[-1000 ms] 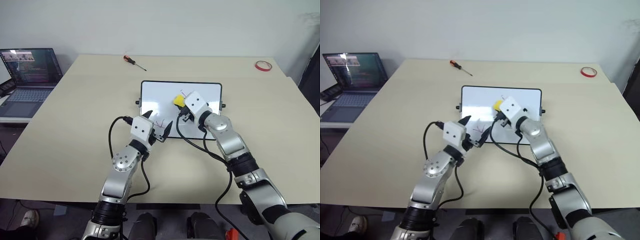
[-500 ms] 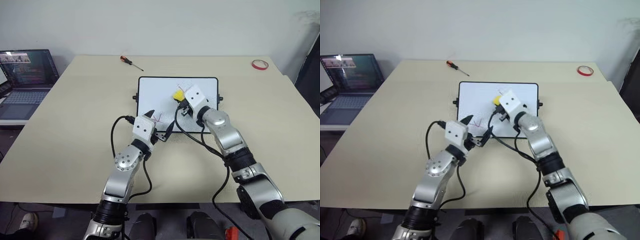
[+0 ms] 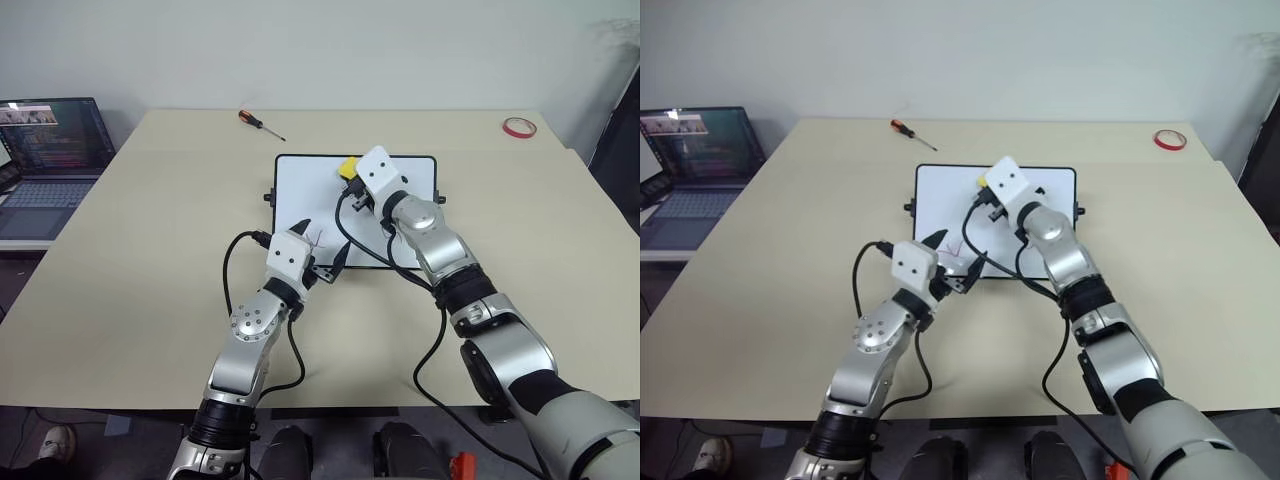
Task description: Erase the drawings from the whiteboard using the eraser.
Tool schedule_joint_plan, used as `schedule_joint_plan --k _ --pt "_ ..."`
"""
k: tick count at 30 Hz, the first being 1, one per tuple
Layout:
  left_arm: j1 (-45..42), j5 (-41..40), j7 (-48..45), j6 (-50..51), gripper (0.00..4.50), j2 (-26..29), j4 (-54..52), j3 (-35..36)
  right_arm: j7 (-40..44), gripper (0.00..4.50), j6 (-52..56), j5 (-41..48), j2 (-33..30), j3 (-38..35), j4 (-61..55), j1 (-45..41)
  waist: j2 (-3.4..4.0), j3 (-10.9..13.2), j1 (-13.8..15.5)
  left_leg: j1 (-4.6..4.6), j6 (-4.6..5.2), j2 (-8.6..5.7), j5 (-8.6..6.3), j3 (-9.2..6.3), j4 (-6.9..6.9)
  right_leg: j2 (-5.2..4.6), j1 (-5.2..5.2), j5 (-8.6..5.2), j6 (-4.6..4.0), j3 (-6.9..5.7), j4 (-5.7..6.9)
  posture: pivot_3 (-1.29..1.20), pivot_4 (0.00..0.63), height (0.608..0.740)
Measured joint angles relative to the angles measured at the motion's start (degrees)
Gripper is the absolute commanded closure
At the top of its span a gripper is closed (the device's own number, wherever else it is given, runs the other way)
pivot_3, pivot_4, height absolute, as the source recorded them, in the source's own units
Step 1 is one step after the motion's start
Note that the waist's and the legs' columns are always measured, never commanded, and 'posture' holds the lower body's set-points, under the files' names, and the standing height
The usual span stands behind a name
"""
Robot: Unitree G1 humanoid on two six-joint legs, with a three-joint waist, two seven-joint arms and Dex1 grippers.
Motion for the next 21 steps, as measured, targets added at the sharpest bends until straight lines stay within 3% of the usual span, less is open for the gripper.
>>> schedule_joint_plan --k 9,21 --pt "0.28 0.05 0.08 0.00 0.00 -0.17 0.01 -0.03 3.55 3.24 2.69 -1.17 -6.60 0.36 -6.21 3.40 -0.01 -0.01 0.94 0.00 0.00 -0.15 0.00 -0.13 0.03 -0.07 0.17 0.00 0.00 -0.10 -0.13 0.00 0.150 0.740" --pt "0.03 0.09 -0.01 -0.25 0.00 -0.97 0.27 -0.46 8.57 3.24 12.58 -1.15 -11.37 0.59 -28.99 19.15 -0.05 -0.04 0.84 0.07 0.02 -0.16 0.01 -0.19 0.02 -0.10 0.29 0.00 0.01 -0.14 -0.21 0.00 0.150 0.740"
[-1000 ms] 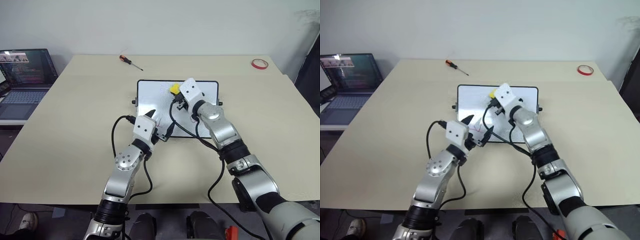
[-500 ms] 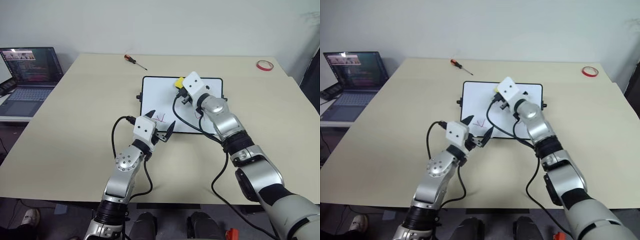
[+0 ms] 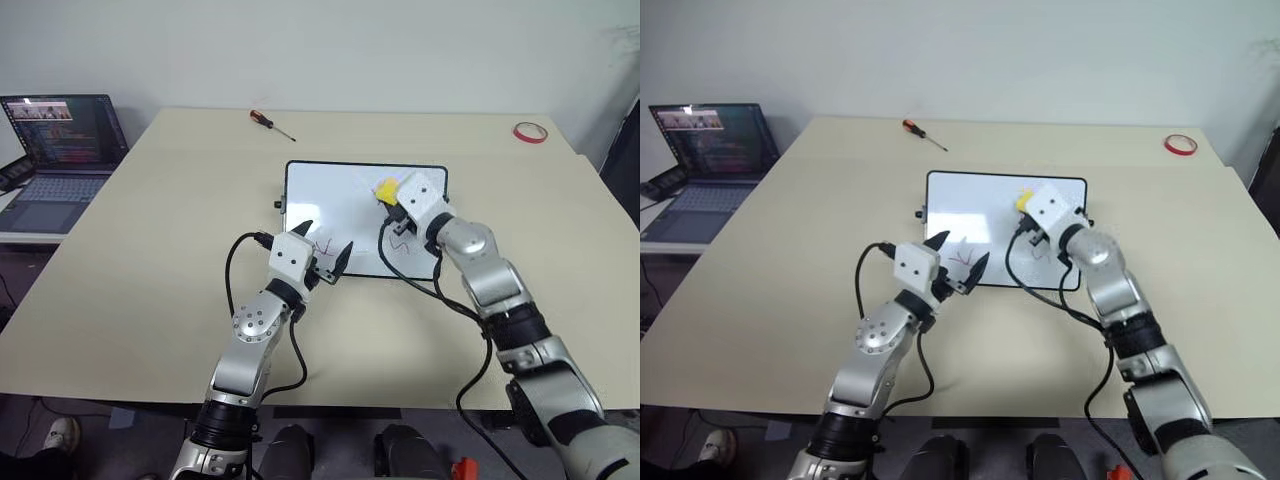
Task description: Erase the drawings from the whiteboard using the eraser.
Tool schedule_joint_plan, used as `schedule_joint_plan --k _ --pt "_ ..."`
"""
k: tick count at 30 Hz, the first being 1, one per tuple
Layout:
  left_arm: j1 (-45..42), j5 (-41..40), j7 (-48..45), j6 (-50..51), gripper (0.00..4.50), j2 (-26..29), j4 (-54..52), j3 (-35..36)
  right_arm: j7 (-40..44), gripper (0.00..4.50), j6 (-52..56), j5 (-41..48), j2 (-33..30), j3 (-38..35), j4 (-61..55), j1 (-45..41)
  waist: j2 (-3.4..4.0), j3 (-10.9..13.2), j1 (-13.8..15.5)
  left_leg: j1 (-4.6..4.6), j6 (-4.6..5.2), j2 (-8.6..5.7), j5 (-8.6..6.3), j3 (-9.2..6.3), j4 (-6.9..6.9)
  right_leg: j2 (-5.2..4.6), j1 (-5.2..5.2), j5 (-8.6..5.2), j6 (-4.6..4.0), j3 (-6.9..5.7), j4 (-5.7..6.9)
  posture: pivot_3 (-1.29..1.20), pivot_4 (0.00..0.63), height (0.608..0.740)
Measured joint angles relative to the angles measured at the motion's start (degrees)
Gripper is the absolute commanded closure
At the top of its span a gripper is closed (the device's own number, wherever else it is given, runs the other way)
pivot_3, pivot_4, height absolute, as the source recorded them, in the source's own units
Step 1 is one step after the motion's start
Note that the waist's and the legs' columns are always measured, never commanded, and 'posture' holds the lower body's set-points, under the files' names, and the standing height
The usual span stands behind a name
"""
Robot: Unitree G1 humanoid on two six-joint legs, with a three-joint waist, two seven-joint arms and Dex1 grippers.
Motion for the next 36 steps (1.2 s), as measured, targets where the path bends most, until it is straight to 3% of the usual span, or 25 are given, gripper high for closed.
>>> schedule_joint_plan --k 7,11,17,21,23,36 --pt "-0.25 0.02 -0.03 -0.11 0.00 -0.37 0.83 -0.38 1.70 3.24 6.06 -0.24 -0.27 2.30 -10.29 8.27 -0.01 0.00 -0.28 0.13 0.00 0.01 0.00 0.03 -0.01 0.02 0.11 0.00 0.01 0.02 -0.01 0.00 0.150 0.740" --pt "-0.26 0.03 -0.06 -0.16 0.00 -0.51 0.91 -0.60 2.03 3.24 6.91 0.09 -0.41 1.97 -10.46 7.89 -0.02 0.01 -0.26 0.20 0.00 0.00 0.00 0.00 -0.01 0.08 0.24 0.00 0.01 -0.01 -0.09 0.00 0.150 0.740" --pt "-0.33 0.03 -0.19 -0.20 0.00 -0.66 1.15 -0.70 -2.43 3.24 2.73 2.73 3.62 -2.98 -3.88 2.45 -0.04 0.22 -0.35 0.40 0.00 -0.01 0.00 0.02 -0.10 0.11 0.40 0.00 0.02 0.01 -0.21 0.00 0.150 0.740" --pt "-0.36 0.03 -0.27 -0.23 0.00 -0.61 1.20 -0.67 -4.70 3.24 -1.50 3.49 5.60 -4.78 -0.43 0.13 -0.04 0.22 -0.38 -0.04 0.00 0.09 -0.01 0.07 -0.15 0.08 0.11 0.01 0.01 0.02 -0.55 0.00 0.150 0.740" --pt "-0.40 0.03 -0.31 -0.23 0.00 -0.58 1.37 -0.68 -5.36 3.24 -2.96 3.99 6.71 -4.97 1.56 -1.62 -0.03 0.22 -0.44 -0.48 -0.15 0.09 0.08 0.12 -0.12 0.04 -0.38 0.02 0.01 0.05 -0.52 0.00 0.150 0.740" --pt "-0.48 0.36 -0.10 -0.23 0.00 -0.39 1.78 -0.67 -6.30 3.24 -5.76 1.80 7.62 -3.13 12.66 -9.47 -0.02 0.20 -0.35 -0.31 0.01 0.12 0.00 0.10 -0.08 0.03 -0.25 0.03 0.00 0.03 -0.35 0.00 0.150 0.740"
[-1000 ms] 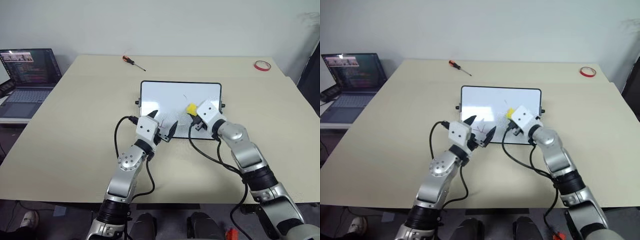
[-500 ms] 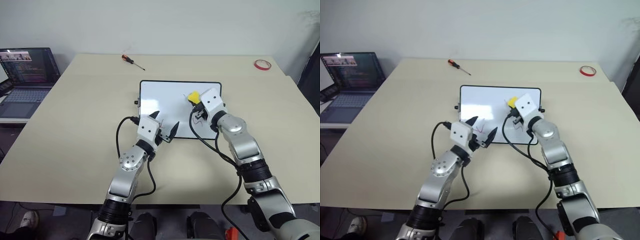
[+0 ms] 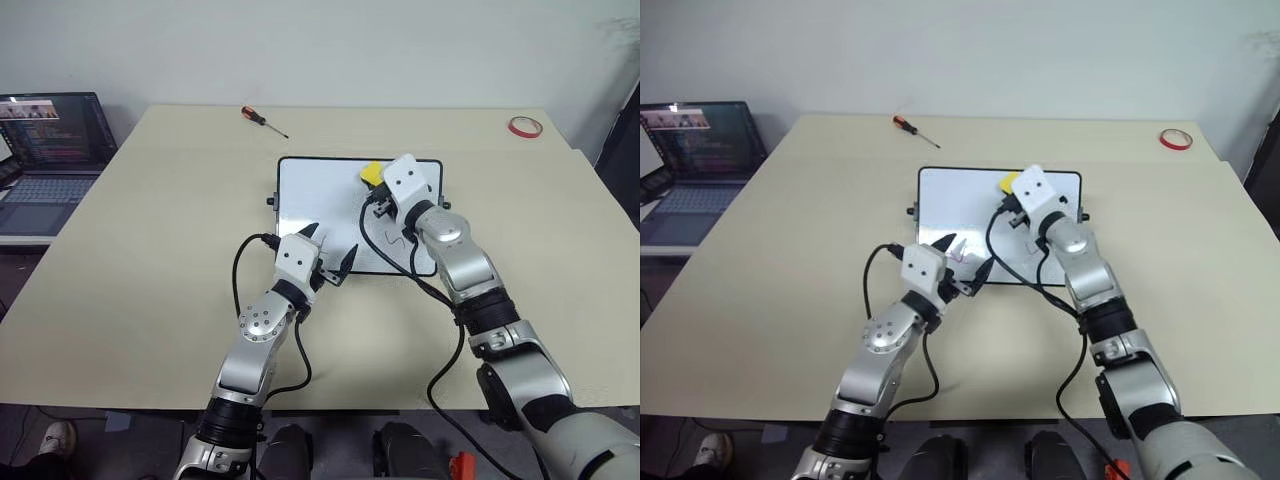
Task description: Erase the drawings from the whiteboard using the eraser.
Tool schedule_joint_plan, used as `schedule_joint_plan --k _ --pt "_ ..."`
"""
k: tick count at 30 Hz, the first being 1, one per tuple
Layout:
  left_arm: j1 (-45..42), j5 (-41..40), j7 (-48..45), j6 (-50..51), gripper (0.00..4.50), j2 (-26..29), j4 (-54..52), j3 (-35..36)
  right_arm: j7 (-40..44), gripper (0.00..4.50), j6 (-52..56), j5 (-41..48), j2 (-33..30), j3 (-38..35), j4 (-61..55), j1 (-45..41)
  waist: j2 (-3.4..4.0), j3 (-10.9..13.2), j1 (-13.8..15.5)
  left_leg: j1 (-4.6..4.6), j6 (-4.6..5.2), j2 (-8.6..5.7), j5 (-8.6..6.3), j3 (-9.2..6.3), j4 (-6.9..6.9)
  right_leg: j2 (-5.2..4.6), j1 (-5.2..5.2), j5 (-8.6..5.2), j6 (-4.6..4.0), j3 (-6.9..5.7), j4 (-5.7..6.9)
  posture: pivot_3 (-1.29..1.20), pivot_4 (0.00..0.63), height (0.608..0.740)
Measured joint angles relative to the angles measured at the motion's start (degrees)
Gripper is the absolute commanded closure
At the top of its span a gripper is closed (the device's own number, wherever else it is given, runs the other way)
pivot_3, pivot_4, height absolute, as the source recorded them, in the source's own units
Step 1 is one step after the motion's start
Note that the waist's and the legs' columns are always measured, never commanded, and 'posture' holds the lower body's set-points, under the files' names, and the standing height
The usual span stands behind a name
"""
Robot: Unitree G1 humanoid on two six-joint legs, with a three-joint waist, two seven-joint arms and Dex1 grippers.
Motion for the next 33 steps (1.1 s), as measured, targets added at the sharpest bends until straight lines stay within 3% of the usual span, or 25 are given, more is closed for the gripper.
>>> schedule_joint_plan --k 13,20,33 --pt "-0.21 0.24 0.06 -0.01 0.00 0.05 0.03 0.06 3.91 3.24 8.83 -1.87 -3.78 3.46 -17.72 13.24 -0.03 -0.10 0.14 0.13 0.00 -0.02 0.00 -0.02 0.04 0.00 0.16 0.00 0.00 0.00 0.03 0.00 0.150 0.740" --pt "-1.38 0.19 -0.57 -0.07 0.00 -0.23 0.21 -0.05 4.93 3.24 13.36 -1.91 -5.35 3.75 -23.31 16.11 -0.04 -0.09 0.25 0.15 -0.01 -0.10 0.01 -0.07 0.04 0.00 0.19 -0.01 0.01 -0.04 0.05 0.00 0.150 0.740" --pt "1.50 -2.62 -5.99 1.02 0.00 3.21 -2.72 0.09 9.25 3.24 16.67 5.21 -7.85 -1.40 -37.26 26.87 0.00 -0.03 0.02 -0.13 0.00 -0.04 0.00 -0.04 -0.06 -0.01 -0.03 -0.01 0.01 -0.01 -0.20 0.00 0.150 0.740"
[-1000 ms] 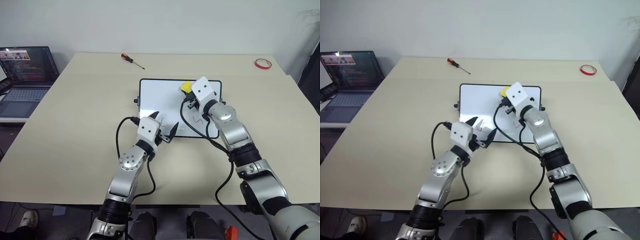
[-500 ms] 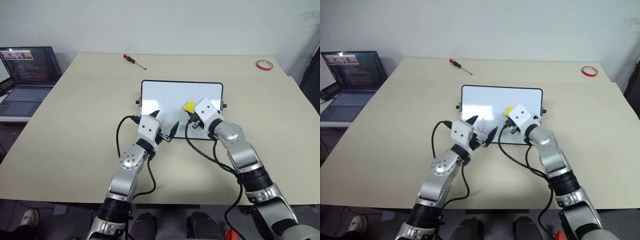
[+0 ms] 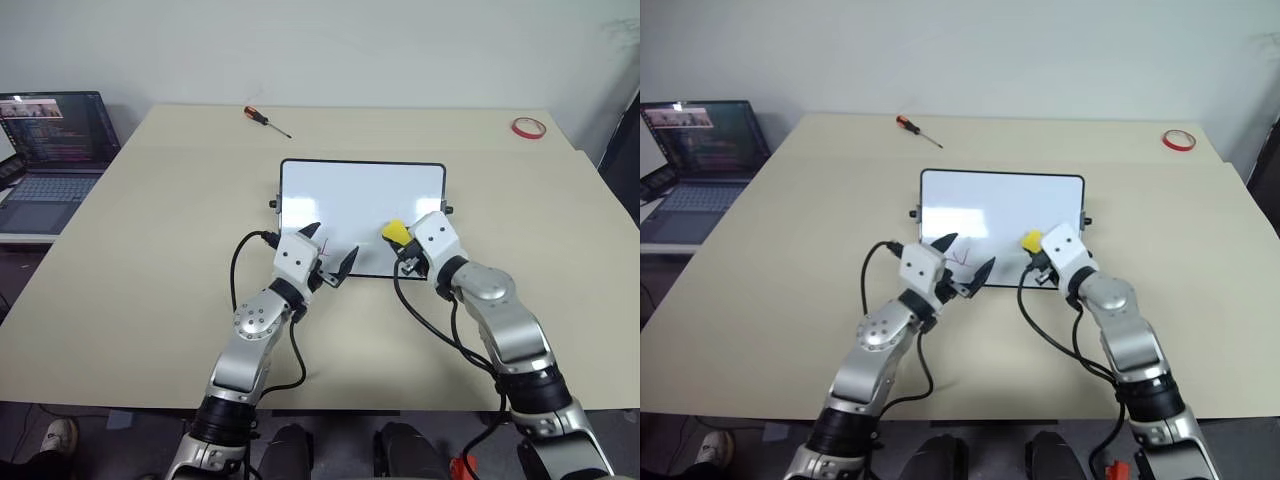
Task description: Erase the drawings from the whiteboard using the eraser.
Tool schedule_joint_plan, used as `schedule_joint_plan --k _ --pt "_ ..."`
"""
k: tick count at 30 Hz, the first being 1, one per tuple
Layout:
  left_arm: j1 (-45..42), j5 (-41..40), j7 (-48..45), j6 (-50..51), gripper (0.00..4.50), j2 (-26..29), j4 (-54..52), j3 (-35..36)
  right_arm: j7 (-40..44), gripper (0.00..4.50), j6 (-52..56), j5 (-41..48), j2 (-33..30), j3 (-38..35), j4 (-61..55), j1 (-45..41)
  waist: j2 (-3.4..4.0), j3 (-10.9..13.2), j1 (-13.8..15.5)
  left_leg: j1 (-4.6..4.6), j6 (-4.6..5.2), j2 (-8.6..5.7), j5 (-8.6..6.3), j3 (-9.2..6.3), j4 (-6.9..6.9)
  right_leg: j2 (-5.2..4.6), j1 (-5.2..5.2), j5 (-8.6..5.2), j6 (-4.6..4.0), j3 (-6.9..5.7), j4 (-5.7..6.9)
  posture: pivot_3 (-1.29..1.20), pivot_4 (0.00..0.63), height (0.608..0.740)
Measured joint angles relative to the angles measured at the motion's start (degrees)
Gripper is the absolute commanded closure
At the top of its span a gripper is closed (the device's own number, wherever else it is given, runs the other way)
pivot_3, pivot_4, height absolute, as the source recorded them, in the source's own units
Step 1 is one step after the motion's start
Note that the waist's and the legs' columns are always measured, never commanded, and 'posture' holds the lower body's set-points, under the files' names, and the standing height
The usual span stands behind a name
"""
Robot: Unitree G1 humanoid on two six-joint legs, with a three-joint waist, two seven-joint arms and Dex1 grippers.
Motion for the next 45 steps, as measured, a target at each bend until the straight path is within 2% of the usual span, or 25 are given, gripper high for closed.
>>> schedule_joint_plan --k 6,11,28,34,37,45 --pt "8.14 -6.34 -8.81 2.41 0.00 6.60 -5.98 0.30 0.89 3.24 -6.79 0.93 -3.76 -2.70 -6.68 10.11 0.00 0.02 0.08 0.03 0.00 0.05 -0.03 -0.01 -0.01 0.00 0.04 -0.02 0.00 0.01 -0.05 0.00 0.150 0.740" --pt "9.95 -6.72 -12.31 2.23 0.00 9.74 -5.68 0.42 -0.64 3.24 -11.34 0.31 -4.14 -3.67 -6.28 13.94 0.01 0.04 0.03 0.15 0.01 0.03 -0.02 0.01 0.03 0.06 0.14 -0.01 0.01 0.01 0.01 0.00 0.150 0.740" --pt "7.46 -6.07 -13.63 1.59 0.00 9.46 -3.86 -0.37 -1.74 3.24 -17.58 -1.69 -4.16 -2.35 -1.01 11.66 0.01 0.04 0.08 0.11 0.01 0.04 -0.02 0.00 0.03 0.06 0.13 -0.01 0.00 0.00 0.00 0.00 0.150 0.740" --pt "7.46 -5.63 -13.48 1.68 0.00 9.73 -3.99 -0.34 0.76 3.24 -17.58 -0.62 -8.18 -3.99 -1.87 19.75 0.00 0.04 0.50 0.08 0.01 0.00 -0.03 0.00 0.03 0.02 0.13 -0.01 0.01 0.01 -0.03 0.00 0.150 0.740" --pt "7.35 -5.58 -13.49 1.68 0.00 9.61 -4.00 -0.41 0.82 3.24 -17.58 -0.42 -8.63 -4.70 -2.50 20.26 0.01 0.04 -0.09 0.20 0.01 0.05 -0.02 0.07 0.05 0.05 0.17 -0.01 0.00 0.07 0.06 0.00 0.150 0.740" --pt "6.75 -5.54 -13.74 1.76 0.00 9.55 -4.02 -0.78 -1.06 3.24 -17.91 -0.53 -5.07 -4.29 -1.67 11.85 0.01 0.04 0.06 0.20 0.00 0.12 -0.02 0.05 0.06 0.17 0.18 0.02 -0.03 0.04 0.06 0.00 0.150 0.740"
